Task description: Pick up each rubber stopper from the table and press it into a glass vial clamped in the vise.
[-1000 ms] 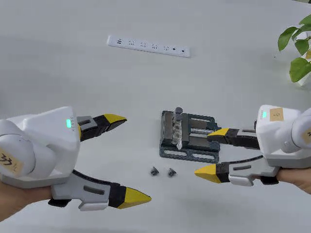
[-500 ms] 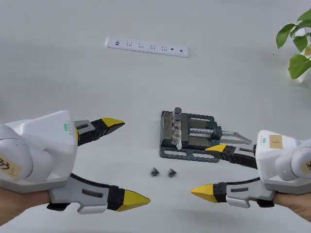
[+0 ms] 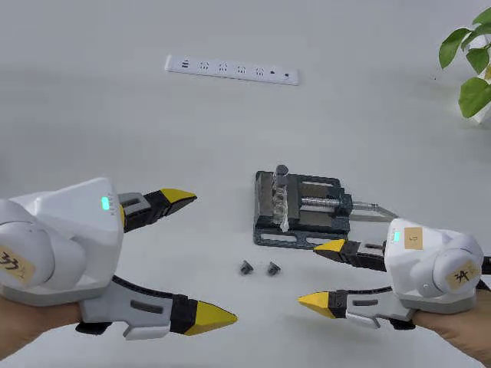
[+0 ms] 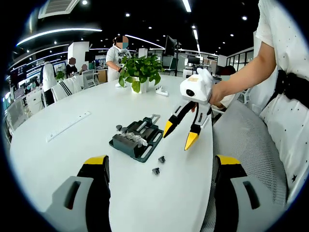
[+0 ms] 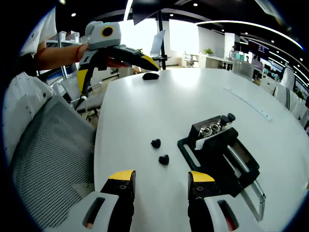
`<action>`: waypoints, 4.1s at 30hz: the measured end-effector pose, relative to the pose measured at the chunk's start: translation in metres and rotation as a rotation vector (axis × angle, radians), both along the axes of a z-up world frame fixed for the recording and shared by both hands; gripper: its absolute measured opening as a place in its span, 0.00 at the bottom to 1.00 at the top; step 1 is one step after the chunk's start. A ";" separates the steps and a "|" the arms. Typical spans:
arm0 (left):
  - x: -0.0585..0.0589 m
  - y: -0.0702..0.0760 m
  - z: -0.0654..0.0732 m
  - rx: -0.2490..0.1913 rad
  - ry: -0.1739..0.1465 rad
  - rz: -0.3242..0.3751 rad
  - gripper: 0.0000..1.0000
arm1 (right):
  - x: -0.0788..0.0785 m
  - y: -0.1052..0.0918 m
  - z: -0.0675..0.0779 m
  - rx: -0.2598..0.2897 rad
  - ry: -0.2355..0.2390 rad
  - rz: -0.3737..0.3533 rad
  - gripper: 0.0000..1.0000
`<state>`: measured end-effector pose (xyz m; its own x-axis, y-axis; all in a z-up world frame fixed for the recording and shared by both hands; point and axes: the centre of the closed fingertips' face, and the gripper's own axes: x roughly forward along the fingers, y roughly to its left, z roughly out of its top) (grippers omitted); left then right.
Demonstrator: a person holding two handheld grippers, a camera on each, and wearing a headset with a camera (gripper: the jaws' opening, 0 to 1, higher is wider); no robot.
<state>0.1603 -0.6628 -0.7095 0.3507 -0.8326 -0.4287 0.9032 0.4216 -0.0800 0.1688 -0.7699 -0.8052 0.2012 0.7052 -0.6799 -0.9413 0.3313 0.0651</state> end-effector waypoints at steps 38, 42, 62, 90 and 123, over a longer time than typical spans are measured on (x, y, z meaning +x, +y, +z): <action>0.002 -0.002 -0.010 -0.002 0.032 0.001 0.87 | 0.012 0.029 -0.030 -0.088 -0.058 0.146 0.00; 0.003 -0.002 -0.010 -0.003 0.033 0.003 0.87 | 0.013 0.028 -0.031 -0.089 -0.060 0.147 0.00; 0.004 -0.006 -0.010 -0.006 0.034 -0.007 0.86 | 0.013 0.028 -0.029 -0.083 -0.066 0.122 0.00; 0.021 -0.028 0.019 -0.039 -0.072 0.028 0.70 | 0.025 0.017 0.076 0.140 -0.156 -0.108 0.00; 0.035 -0.065 0.068 -0.050 -0.283 0.041 0.16 | 0.026 0.039 0.153 0.291 -0.178 -0.252 0.00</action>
<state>0.1951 -0.7282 -0.6415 0.4842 -0.8330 -0.2677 0.8750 0.4600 0.1510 0.1948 -0.7311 -0.6526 0.4881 0.7763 -0.3988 -0.8382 0.5443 0.0335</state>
